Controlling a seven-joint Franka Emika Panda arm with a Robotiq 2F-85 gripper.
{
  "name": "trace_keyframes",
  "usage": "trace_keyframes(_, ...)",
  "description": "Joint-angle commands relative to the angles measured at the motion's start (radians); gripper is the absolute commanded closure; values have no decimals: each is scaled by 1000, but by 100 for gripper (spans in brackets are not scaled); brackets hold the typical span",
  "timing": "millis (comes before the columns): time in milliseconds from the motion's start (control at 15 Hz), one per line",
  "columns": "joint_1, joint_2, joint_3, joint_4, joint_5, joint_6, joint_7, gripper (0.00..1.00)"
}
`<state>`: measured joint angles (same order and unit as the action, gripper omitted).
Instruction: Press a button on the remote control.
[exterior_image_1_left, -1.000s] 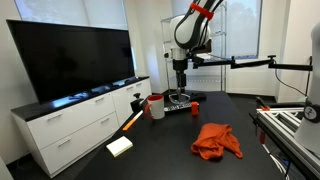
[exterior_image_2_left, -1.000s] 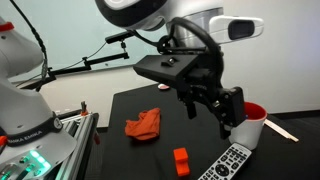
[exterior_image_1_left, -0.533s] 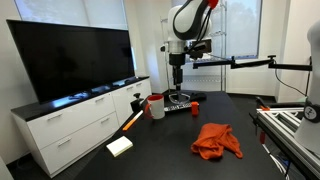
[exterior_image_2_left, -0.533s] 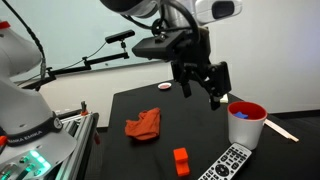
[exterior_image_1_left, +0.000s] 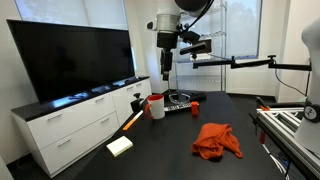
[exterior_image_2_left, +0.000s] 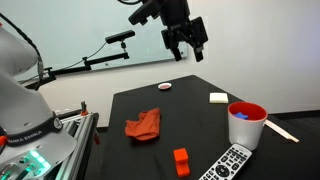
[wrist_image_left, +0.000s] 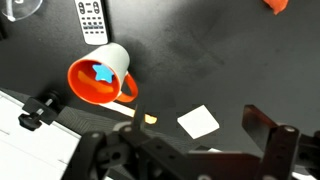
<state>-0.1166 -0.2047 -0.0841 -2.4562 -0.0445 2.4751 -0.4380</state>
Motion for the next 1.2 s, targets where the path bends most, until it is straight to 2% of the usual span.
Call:
trace_keyframes(0,27,-71,9,-5,-46,-75,93,0)
trace_keyframes(333,55,-111,27,-5,-46,-157,143,0)
trace_keyframes(1133,72,-115,28,2,-35,-229,156,0)
